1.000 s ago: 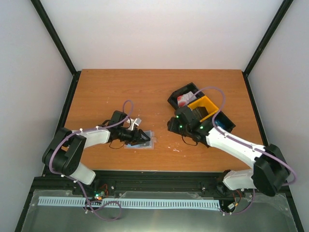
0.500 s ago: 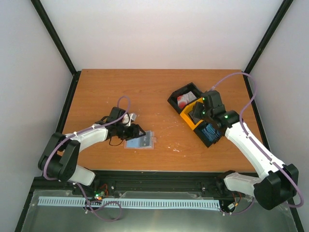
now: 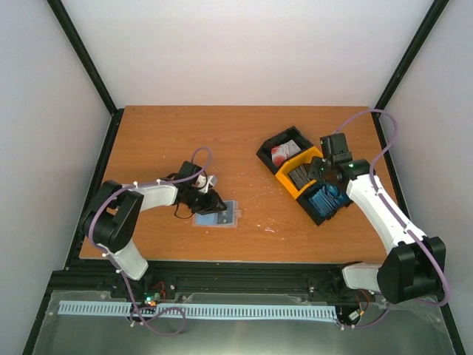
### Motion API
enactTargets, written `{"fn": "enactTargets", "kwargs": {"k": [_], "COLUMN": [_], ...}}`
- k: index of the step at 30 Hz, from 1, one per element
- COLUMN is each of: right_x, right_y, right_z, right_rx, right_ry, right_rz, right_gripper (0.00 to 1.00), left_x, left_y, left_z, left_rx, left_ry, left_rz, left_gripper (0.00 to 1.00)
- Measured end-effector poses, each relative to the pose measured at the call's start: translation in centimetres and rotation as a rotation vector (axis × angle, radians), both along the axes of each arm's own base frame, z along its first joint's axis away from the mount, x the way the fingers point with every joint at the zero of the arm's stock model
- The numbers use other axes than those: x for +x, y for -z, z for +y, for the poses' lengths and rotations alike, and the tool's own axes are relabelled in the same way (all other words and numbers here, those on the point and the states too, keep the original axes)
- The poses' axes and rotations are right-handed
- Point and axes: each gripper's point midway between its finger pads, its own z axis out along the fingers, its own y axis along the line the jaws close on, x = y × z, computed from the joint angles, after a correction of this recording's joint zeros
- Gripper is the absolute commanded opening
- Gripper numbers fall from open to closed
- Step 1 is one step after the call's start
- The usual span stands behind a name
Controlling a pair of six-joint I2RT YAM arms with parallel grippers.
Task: Put the credit cards into the card holder
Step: Pick up the credit card from the storage box.
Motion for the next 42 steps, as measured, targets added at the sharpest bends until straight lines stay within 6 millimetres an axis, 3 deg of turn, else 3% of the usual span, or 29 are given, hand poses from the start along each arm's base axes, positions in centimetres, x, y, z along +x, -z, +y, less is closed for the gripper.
{"fn": "enactTargets", "kwargs": {"k": [6,11,15,19,23,29,35,42], "right_x": [0.0,-0.5,-0.9,-1.3,-1.5,-1.6,-1.8,-1.8], "right_y": [0.8,1.1,1.5,2.8,4.9,7.4,10.0,11.0], "right_z": [-1.9,-2.8,-2.8,-3.9,-5.4,-5.5,-6.4,-7.2], "right_rx": [-0.019,-0.053,-0.108,-0.141,-0.134,-0.111,-0.137,-0.175], "right_ry": [0.040,0.001,-0.092,-0.135,-0.141,-0.160,-0.133,-0.104], "right_rz": [0.037,0.063,0.085,0.148,0.233,0.317,0.406,0.439], "right_gripper": [0.50,0.51,0.50,0.47,0.46,0.45,0.40,0.32], "left_x": [1.2,1.4,2.5,4.7,6.4,8.5,8.6,8.2], "left_y": [-0.1,-0.5,-3.5,-8.0,-9.9,-9.7,-9.0,-7.8], "left_z": [-0.5,-0.1,0.0,0.3,2.5,7.1,8.0,8.4], "left_rx": [0.006,0.048,0.053,0.048,0.068,0.138,0.159,0.173], "left_ry": [0.013,0.021,0.021,-0.021,-0.100,-0.240,-0.262,-0.267], "left_rz": [-0.013,-0.028,-0.121,-0.271,-0.336,-0.350,-0.339,-0.307], "left_gripper": [0.30,0.43,0.53,0.55,0.55,0.55,0.55,0.55]}}
